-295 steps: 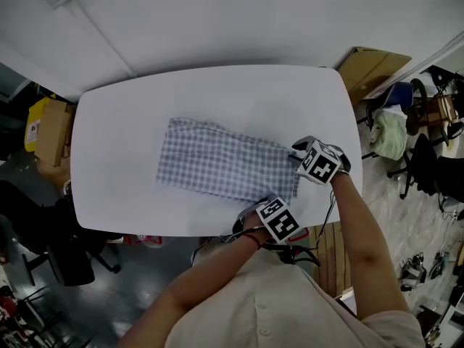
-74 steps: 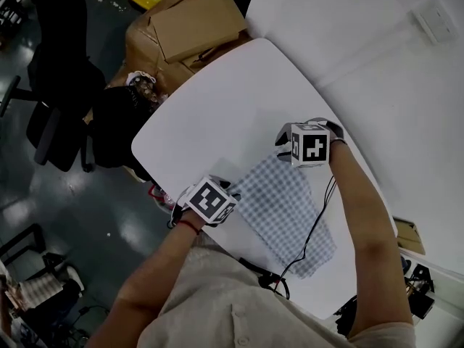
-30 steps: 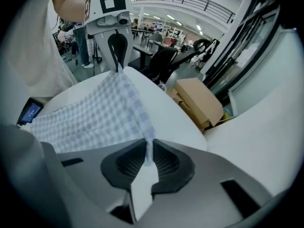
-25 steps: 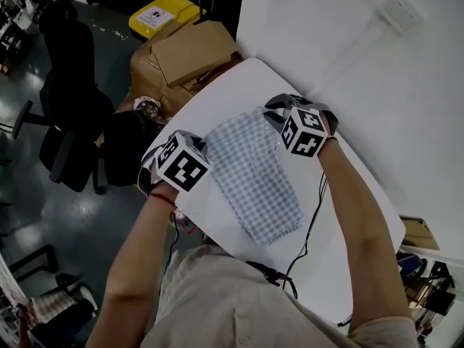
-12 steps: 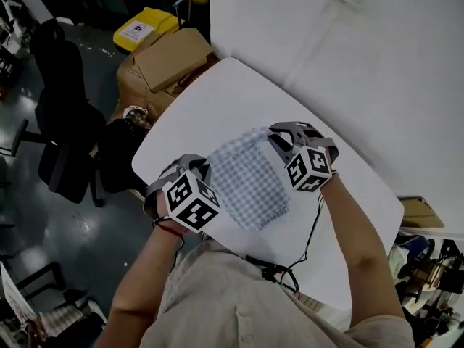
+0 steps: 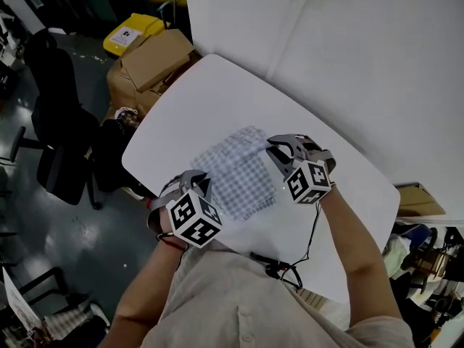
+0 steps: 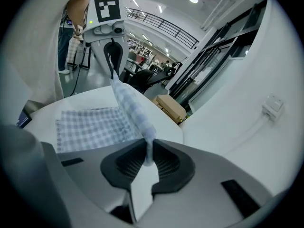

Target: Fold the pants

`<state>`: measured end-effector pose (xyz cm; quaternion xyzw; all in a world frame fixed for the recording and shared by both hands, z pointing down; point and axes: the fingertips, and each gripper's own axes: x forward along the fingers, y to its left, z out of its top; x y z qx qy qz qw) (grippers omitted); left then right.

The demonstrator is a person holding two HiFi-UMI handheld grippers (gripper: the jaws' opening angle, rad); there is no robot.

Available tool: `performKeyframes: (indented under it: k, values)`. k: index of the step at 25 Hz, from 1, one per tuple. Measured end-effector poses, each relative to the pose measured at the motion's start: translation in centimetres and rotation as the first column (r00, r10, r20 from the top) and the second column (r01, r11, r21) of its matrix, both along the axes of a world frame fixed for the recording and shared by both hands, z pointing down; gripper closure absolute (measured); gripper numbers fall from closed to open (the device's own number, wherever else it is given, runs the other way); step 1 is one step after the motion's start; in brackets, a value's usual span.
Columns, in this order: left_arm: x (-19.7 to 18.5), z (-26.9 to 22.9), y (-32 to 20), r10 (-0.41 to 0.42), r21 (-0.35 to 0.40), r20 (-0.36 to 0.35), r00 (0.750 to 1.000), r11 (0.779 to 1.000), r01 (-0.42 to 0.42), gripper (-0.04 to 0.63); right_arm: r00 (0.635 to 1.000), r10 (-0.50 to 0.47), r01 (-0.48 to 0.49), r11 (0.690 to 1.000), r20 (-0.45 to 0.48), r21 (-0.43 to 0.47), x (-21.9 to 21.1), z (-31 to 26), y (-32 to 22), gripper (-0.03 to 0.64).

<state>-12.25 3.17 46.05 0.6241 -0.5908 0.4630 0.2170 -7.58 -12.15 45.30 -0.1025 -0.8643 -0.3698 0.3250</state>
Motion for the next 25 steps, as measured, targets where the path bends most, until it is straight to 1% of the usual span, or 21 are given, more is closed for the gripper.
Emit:
performKeyframes:
  k: [3, 5, 10, 17, 21, 25]
  values:
    - [1.9, 0.4, 0.7, 0.017, 0.005, 0.017, 1.0, 1.0, -0.017, 0.554, 1.0, -0.013, 0.013, 1.0, 0.006, 0.001, 2.1, 0.4, 0.8, 0.558]
    - [3.4, 1.2, 1.3, 0.033, -0.006, 0.014, 0.999, 0.999, -0.033, 0.554, 1.0, -0.021, 0.021, 1.0, -0.003, -0.003, 3.5, 1.0, 1.4, 0.558]
    - [6.0, 4.0, 2.8, 0.067, -0.047, 0.006, 0.998, 0.997, -0.067, 0.554, 0.997, -0.049, 0.049, 0.999, -0.055, 0.012, 6.3, 3.4, 2.9, 0.558]
    - [8.8, 7.6, 3.6, 0.125, -0.102, 0.04, 0.991, 0.988, -0.12, 0.554, 0.989, -0.058, 0.061, 0.998, -0.138, 0.018, 9.5, 7.6, 3.8, 0.557]
    - [10.4, 9.8, 4.1, 0.139, -0.128, 0.015, 0.99, 0.982, -0.136, 0.554, 0.982, -0.059, 0.062, 0.998, -0.177, 0.014, 10.8, 9.7, 4.1, 0.555]
    - [11.2, 11.1, 4.3, 0.125, -0.147, -0.019, 0.992, 0.981, -0.126, 0.554, 0.973, -0.072, 0.079, 0.997, -0.219, 0.023, 11.7, 11.1, 4.5, 0.554]
